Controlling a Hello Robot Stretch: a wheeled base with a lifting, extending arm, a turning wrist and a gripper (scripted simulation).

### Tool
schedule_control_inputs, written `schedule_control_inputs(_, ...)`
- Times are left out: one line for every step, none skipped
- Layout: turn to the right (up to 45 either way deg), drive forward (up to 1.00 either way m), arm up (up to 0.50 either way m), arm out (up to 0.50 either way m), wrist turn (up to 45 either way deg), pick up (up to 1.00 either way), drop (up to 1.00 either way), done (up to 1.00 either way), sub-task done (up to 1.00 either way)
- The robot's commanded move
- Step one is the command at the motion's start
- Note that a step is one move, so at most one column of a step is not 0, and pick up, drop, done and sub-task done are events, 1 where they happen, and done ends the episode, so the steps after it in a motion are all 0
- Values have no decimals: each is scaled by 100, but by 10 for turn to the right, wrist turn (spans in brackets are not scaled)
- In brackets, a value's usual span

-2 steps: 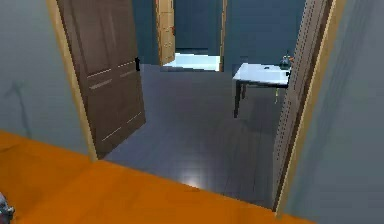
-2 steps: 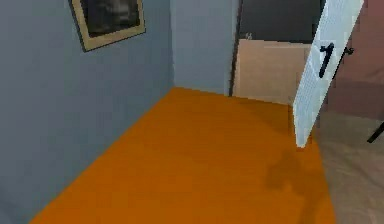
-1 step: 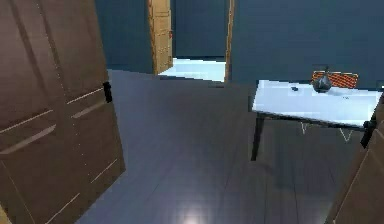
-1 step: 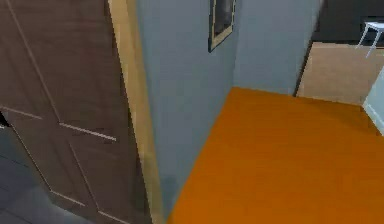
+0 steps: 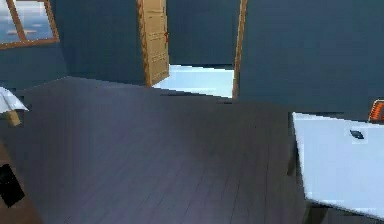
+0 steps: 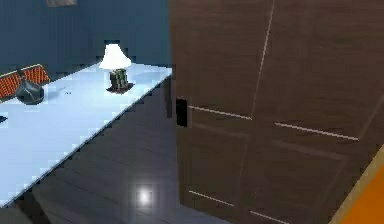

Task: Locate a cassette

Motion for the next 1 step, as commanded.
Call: schedule_control_inputs(0,70,0,0,0,0,0,0,0)
